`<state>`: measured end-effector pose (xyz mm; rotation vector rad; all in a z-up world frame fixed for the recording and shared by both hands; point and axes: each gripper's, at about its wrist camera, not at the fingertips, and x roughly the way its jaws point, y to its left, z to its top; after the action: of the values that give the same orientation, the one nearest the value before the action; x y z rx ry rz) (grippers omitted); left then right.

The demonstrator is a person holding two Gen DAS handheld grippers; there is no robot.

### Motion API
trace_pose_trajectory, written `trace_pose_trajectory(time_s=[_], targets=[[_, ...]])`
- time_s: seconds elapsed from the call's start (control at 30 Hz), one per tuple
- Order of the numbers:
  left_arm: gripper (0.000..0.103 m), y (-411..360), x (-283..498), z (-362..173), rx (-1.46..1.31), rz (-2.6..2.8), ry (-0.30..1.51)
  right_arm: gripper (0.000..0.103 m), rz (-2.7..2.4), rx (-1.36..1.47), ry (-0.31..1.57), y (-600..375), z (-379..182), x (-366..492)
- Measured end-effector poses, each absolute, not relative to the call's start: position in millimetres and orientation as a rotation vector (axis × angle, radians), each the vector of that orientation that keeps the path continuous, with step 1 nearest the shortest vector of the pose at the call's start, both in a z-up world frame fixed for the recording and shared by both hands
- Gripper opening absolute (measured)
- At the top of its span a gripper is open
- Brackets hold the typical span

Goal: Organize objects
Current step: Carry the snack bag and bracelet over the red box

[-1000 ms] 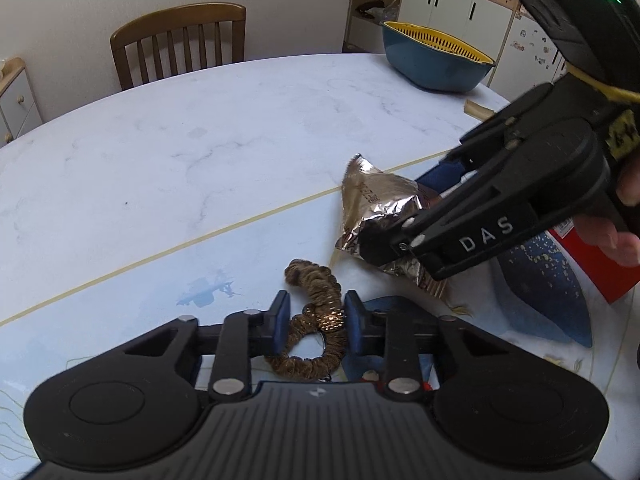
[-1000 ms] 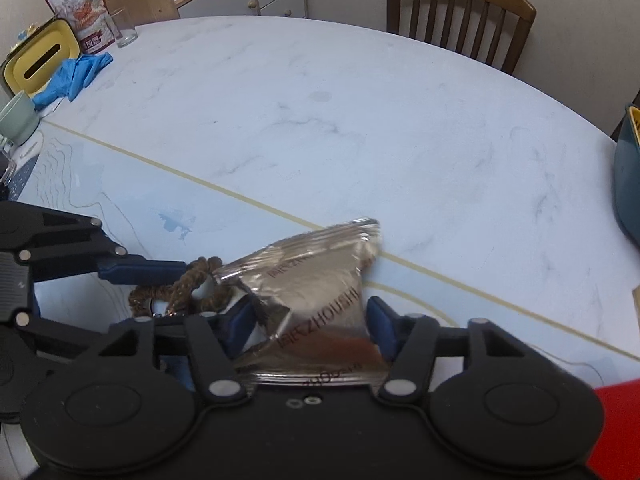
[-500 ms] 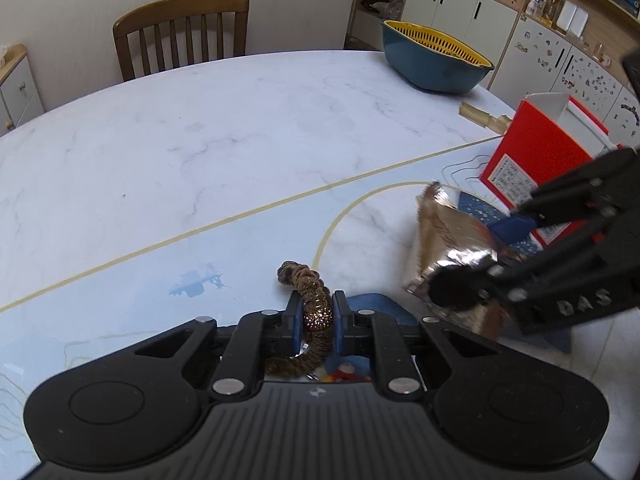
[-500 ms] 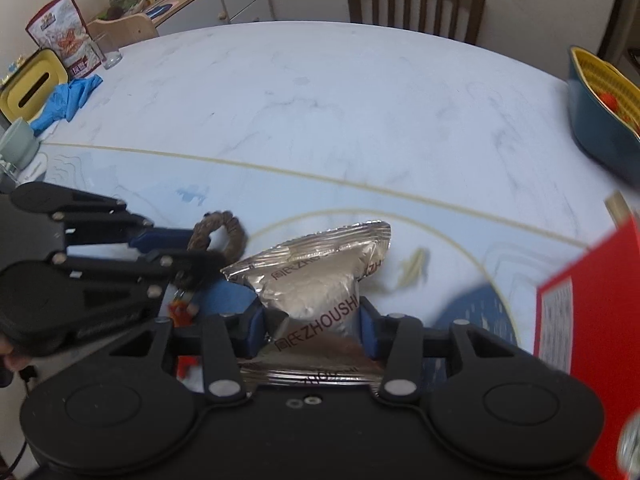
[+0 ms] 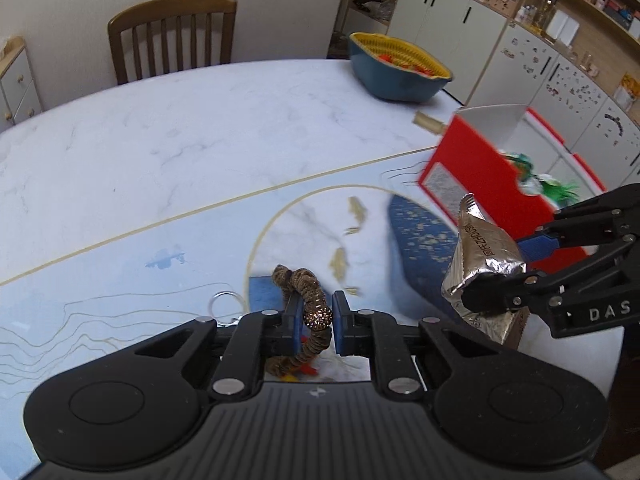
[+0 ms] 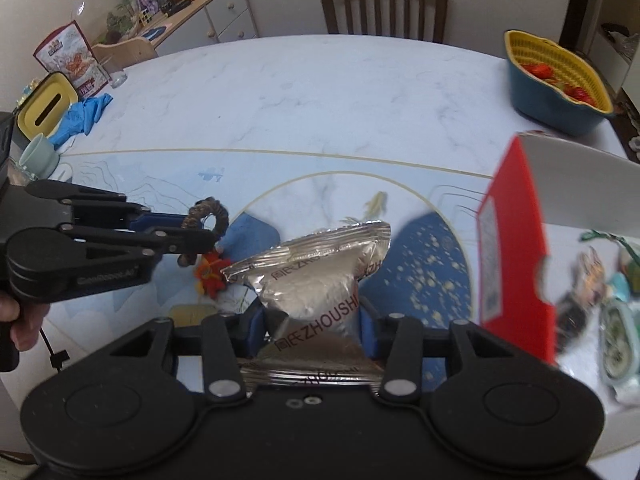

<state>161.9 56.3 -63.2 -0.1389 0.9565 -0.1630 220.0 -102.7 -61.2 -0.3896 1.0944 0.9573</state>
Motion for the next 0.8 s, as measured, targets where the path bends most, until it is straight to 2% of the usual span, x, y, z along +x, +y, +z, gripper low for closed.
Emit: trace_pose_trajectory(time_s=[0.33, 0.8], targets=[[0.014, 13, 153, -17, -0.093, -0.189, 0.912, 0.044, 0.955, -0.349, 1.051, -151, -28, 227], [0.014, -77, 189, 18, -0.031, -0.262, 0.857, 0.044, 0.888, -0.308, 0.985, -223, -9, 282]])
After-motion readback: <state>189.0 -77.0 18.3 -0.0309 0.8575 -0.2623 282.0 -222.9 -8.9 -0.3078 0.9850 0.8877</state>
